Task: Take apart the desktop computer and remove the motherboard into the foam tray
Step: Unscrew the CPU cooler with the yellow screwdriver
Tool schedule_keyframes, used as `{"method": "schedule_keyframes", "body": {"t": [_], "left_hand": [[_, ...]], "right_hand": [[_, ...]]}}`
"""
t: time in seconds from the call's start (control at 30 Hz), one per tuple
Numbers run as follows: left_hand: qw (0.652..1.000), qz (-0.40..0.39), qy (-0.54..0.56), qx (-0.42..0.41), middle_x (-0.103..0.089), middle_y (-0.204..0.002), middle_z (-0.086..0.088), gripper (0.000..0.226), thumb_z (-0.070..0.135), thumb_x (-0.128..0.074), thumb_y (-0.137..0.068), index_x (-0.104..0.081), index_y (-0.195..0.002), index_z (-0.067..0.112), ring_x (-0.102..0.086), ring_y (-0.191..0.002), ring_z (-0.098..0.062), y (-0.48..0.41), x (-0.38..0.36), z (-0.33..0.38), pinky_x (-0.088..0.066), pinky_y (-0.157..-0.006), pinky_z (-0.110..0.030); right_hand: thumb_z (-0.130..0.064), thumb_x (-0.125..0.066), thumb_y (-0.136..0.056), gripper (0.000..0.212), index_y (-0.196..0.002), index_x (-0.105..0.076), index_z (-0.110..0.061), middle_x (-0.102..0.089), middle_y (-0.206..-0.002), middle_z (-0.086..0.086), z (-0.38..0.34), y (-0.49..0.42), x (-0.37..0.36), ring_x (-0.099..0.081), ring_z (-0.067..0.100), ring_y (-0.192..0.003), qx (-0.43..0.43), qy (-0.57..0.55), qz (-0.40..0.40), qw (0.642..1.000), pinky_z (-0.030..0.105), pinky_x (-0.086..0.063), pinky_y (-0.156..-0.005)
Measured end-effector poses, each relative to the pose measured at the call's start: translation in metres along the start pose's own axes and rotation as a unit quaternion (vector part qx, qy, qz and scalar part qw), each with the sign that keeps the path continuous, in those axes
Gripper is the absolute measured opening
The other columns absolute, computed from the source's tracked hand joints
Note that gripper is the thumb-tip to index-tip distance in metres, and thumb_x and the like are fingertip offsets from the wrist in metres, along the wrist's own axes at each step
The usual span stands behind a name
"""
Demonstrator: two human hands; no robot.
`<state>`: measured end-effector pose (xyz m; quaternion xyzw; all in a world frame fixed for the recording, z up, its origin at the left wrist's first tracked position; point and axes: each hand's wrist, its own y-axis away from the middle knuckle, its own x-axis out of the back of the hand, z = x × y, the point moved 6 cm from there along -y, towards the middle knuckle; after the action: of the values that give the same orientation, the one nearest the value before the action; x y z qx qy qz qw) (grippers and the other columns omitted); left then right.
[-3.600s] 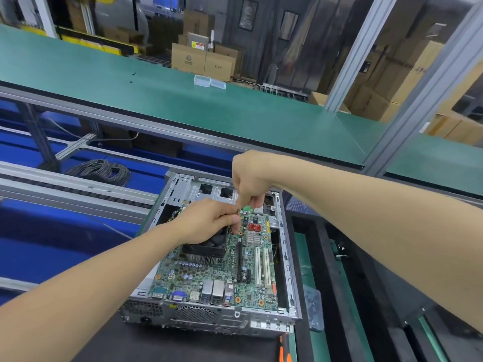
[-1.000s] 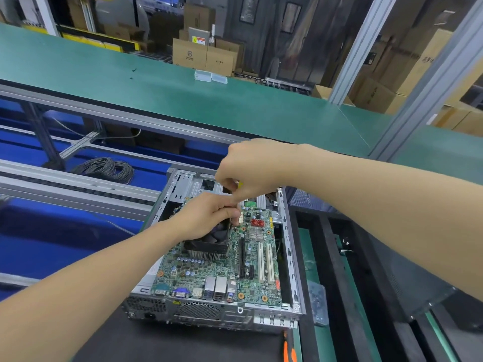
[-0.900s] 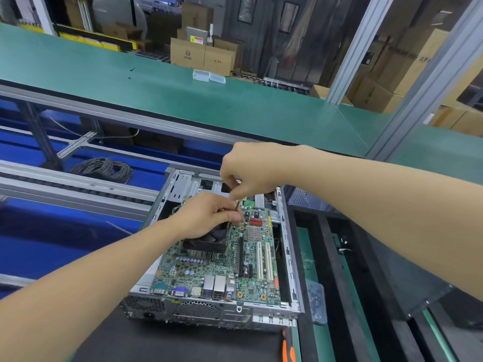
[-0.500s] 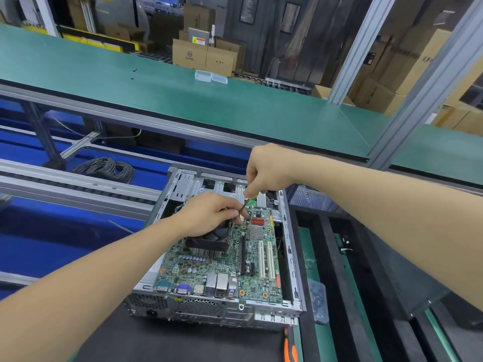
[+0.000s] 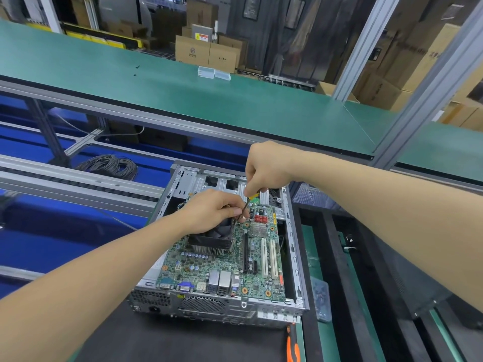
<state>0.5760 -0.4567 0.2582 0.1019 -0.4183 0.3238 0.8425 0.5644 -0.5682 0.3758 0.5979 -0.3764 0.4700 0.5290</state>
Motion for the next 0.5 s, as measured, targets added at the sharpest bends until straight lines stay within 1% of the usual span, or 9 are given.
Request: {"method": "schedule_keyframes", "body": {"t": [0.03,0.13,0.2,0.3,0.4,0.47,0.5], "left_hand": [[1.000,0.001,0.000,-0.003,-0.069,-0.087,0.034,0.024,0.032,-0.057,-0.105,-0.068,-0.094,0.051,-0.060,-0.074,0.008,0.0004,0.0000,0.0002,-0.048,-0.068,-0.028],[1.000,0.007,0.001,-0.017,-0.067,-0.083,0.038,0.025,0.030,-0.057,-0.105,-0.068,-0.093,0.049,-0.058,-0.073,0.015,0.0008,0.0008,0.0024,-0.036,-0.061,-0.014],[1.000,0.012,0.008,-0.022,-0.066,-0.080,0.039,0.026,0.027,-0.056,-0.106,-0.067,-0.092,0.046,-0.056,-0.070,0.019,0.0013,0.0019,0.0037,-0.035,-0.060,-0.010],[0.999,0.016,0.014,-0.029,-0.059,-0.067,0.043,0.028,0.022,-0.056,-0.106,-0.066,-0.089,0.041,-0.050,-0.060,0.022,0.0029,0.0027,0.0065,-0.035,-0.059,-0.004],[0.999,0.014,0.011,-0.028,-0.058,-0.067,0.044,0.027,0.022,-0.057,-0.105,-0.067,-0.089,0.041,-0.051,-0.062,0.023,0.0029,0.0025,0.0068,-0.035,-0.057,-0.005],[1.000,0.009,0.009,-0.014,-0.063,-0.077,0.042,0.025,0.026,-0.057,-0.105,-0.069,-0.090,0.042,-0.056,-0.072,0.018,0.0024,0.0022,0.0044,-0.034,-0.059,-0.011],[1.000,0.008,0.009,-0.007,-0.065,-0.082,0.040,0.024,0.028,-0.057,-0.105,-0.069,-0.090,0.042,-0.058,-0.075,0.013,0.0023,0.0024,0.0031,-0.037,-0.062,-0.018]], "right_hand": [[-0.039,-0.080,-0.081,0.029,-0.077,-0.081,-0.010,-0.078,-0.081,0.008,0.0001,0.0001,0.0003,-0.057,0.013,-0.064,0.000,-0.002,0.000,1.000,0.030,-0.049,-0.062],[-0.038,-0.080,-0.081,0.028,-0.077,-0.081,-0.011,-0.078,-0.077,0.004,-0.0001,0.0006,0.0016,-0.059,0.012,-0.064,0.002,-0.009,-0.002,1.000,0.029,-0.051,-0.063],[-0.038,-0.080,-0.082,0.028,-0.077,-0.081,-0.011,-0.078,-0.077,0.003,-0.0020,0.0009,0.0033,-0.059,0.012,-0.064,0.005,-0.005,0.000,1.000,0.030,-0.051,-0.063],[-0.038,-0.080,-0.081,0.028,-0.076,-0.080,-0.010,-0.077,-0.073,0.003,-0.0043,0.0016,0.0048,-0.057,0.013,-0.062,0.006,-0.004,0.002,1.000,0.028,-0.049,-0.059],[-0.037,-0.080,-0.082,0.030,-0.078,-0.080,-0.008,-0.074,-0.070,0.002,-0.0051,0.0008,0.0042,-0.056,0.015,-0.062,-0.001,-0.009,-0.004,1.000,0.028,-0.047,-0.059],[-0.037,-0.080,-0.083,0.029,-0.078,-0.080,-0.009,-0.077,-0.074,0.003,-0.0052,-0.0003,0.0037,-0.058,0.014,-0.062,-0.004,-0.008,-0.011,1.000,0.026,-0.047,-0.058],[-0.038,-0.080,-0.083,0.029,-0.078,-0.080,-0.009,-0.078,-0.076,0.003,-0.0053,-0.0007,0.0037,-0.059,0.013,-0.062,-0.005,-0.006,-0.015,1.000,0.025,-0.047,-0.056]]}}
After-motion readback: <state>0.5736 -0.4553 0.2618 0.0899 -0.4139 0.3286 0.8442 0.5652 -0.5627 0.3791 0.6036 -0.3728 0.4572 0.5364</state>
